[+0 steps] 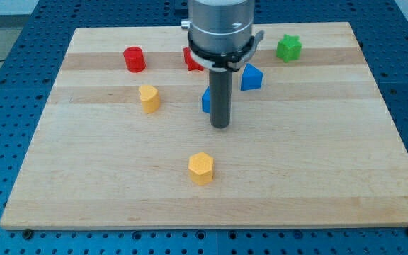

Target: Move the yellow heart to the bottom left of the red star

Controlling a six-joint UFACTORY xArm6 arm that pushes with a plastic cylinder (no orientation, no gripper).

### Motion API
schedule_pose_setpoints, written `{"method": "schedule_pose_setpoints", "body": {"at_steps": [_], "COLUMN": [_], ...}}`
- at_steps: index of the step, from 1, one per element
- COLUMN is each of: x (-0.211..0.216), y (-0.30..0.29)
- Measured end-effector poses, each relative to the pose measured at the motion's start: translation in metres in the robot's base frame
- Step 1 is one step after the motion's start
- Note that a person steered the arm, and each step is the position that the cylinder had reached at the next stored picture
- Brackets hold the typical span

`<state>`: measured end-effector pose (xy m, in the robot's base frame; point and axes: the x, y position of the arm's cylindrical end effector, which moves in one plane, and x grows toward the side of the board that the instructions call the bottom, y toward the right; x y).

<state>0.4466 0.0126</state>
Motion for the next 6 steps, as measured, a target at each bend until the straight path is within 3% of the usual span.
{"method": "schedule_pose_setpoints", "body": {"at_steps": [1,2,3,5,6], "x": [-0.036,-0.037,-0.002,-0.021,-0.056], "y": [0.000,-0.001,-0.035,-0.145,-0.142]}}
